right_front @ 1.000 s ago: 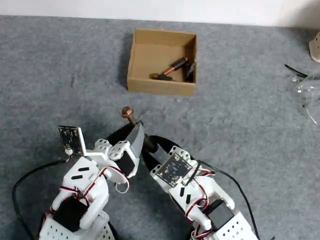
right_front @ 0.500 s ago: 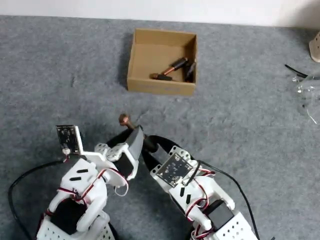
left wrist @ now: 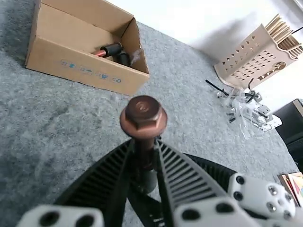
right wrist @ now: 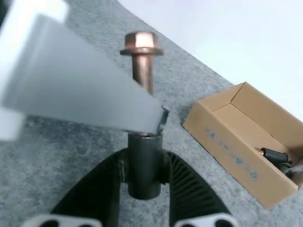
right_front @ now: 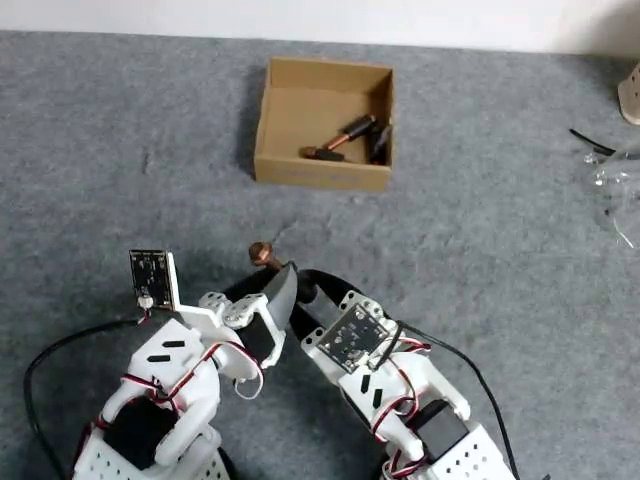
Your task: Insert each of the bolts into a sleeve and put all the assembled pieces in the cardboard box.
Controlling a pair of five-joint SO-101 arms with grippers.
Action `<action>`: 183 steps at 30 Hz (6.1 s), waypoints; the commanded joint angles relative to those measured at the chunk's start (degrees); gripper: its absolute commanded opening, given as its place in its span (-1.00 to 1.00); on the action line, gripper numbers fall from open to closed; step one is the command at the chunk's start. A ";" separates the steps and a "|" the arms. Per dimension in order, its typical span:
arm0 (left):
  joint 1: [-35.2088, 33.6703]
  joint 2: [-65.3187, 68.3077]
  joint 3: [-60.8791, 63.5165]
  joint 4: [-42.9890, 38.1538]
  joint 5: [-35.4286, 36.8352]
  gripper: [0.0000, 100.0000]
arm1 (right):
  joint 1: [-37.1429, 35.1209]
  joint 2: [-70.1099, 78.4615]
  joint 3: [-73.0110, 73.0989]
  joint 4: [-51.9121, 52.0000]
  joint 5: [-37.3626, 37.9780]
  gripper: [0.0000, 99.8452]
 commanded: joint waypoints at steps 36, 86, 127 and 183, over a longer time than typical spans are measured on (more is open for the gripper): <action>-17.19 -0.84 1.54 -2.20 0.53 -0.09 | 3.82 -0.66 0.22 -2.15 -0.88 -0.99; -26.68 -0.48 17.36 -16.97 -39.65 -0.98 | 18.51 26.51 -18.95 -9.45 -0.88 -0.99; -26.42 -0.48 17.36 -17.85 -39.74 -0.98 | 28.70 166.99 -172.53 34.15 -6.24 -0.98; -26.59 -0.40 17.36 -17.49 -39.74 -0.90 | 26.95 131.21 -191.78 72.13 -6.51 -0.72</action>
